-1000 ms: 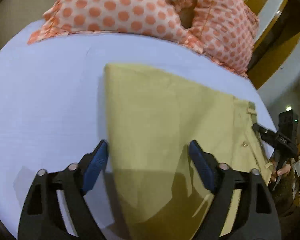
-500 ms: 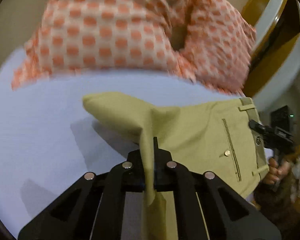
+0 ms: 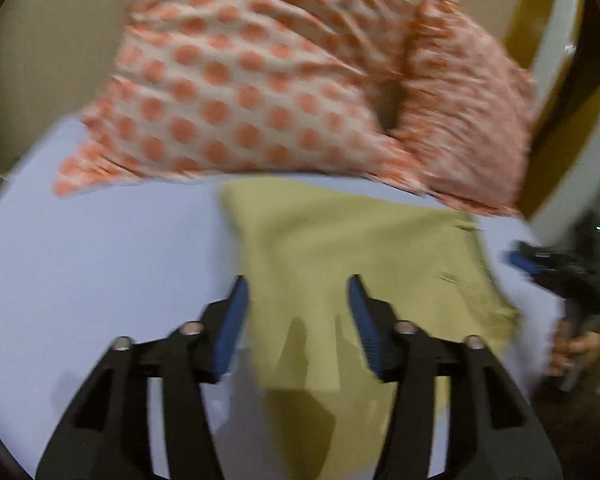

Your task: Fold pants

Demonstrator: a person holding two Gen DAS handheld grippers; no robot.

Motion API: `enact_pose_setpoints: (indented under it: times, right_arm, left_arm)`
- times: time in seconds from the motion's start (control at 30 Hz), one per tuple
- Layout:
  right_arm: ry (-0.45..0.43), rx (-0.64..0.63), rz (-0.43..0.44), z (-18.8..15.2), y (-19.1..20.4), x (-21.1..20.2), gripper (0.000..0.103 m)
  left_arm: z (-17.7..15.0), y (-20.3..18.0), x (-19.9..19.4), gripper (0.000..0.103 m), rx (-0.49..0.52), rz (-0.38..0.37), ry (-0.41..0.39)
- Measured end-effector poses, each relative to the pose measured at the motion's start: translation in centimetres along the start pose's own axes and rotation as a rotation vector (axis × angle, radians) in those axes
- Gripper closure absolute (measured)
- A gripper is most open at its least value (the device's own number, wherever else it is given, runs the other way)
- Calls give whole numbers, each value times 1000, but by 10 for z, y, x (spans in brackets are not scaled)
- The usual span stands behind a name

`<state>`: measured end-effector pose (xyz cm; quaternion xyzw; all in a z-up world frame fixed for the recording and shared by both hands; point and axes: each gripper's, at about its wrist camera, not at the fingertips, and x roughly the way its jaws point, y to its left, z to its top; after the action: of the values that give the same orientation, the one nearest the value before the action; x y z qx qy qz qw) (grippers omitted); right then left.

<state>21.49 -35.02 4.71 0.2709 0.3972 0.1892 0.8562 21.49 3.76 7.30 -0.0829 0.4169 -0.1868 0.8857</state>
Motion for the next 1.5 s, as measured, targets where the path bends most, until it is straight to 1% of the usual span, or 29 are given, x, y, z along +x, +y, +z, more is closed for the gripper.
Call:
enact_pose_setpoints:
  times: [0.07,0.1,0.13,0.17,0.2,0.23,0.27,0.3,0.33,0.37,0.4,0.47,0.53,0.6,0.63,0.67,0.73,0.8,0.87,1.0,1.2,1.5]
  right_arm:
    - [58,16,-28,-3,2,18,20]
    - [88,38,-71,-3,-2,28,20]
    - [107,58,-89,-5,-6,33,20]
    - [84,72,-90,-4,-8,34,19]
    - [93,76,-126,-3,-7,35,19]
    - [99,71,-159,-4,-5,33,19]
    - [96,61,-242,-6,0,28,17]
    - [80,40,-312,-12,7,20,16]
    - [65,18,-327,-20,12,12,14]
    - [39,-22,-320,-31,22,-1,6]
    - [13,-62,-320,-45,33,-13,1]
    - [-20,-119,-346,-74,51,-33,1]
    - [-1,-184,-341,-107,69,-39,1]
    - [7,-211,-333,-128,78,-35,1]
    - [13,-219,-357,-141,80,-31,1]
    - [26,-225,-376,-147,82,-27,1]
    - [58,-249,-437,-156,87,-11,1]
    - [69,-264,-484,-164,90,-3,1]
    - [86,-272,-505,-173,90,0,1]
    - [92,-308,-565,-182,96,4,1]
    - [95,-290,-581,-183,96,4,1]
    - [95,-291,-581,-184,96,4,1]
  left_arm:
    - [-6,-8,17,43,-7,-46,66]
    - [-9,-12,31,42,-8,-36,109]
    - [-11,-13,42,42,-8,-7,140]
    - [-13,-13,54,43,-7,23,170]
    - [-14,-16,60,41,11,48,151]
    - [-15,-21,58,40,36,89,136]
    - [-17,-25,57,40,52,131,143]
    - [-23,-29,48,35,56,141,136]
    - [-29,-33,38,32,63,135,121]
    - [-36,-37,25,22,73,125,101]
    - [-48,-41,6,13,85,121,73]
    - [-70,-46,-20,2,88,136,47]
    - [-98,-49,-43,2,88,154,32]
    - [-124,-50,-55,2,76,175,37]
    - [-132,-51,-55,2,71,183,42]
    - [-141,-53,-54,2,68,198,56]
    - [-149,-52,-47,2,72,224,79]
    - [-153,-54,-39,2,77,264,100]
    - [-156,-53,-33,2,84,288,118]
    - [-160,-57,-31,2,113,319,110]
    - [-160,-55,-31,2,116,314,94]
    - [-161,-57,-31,2,117,315,90]
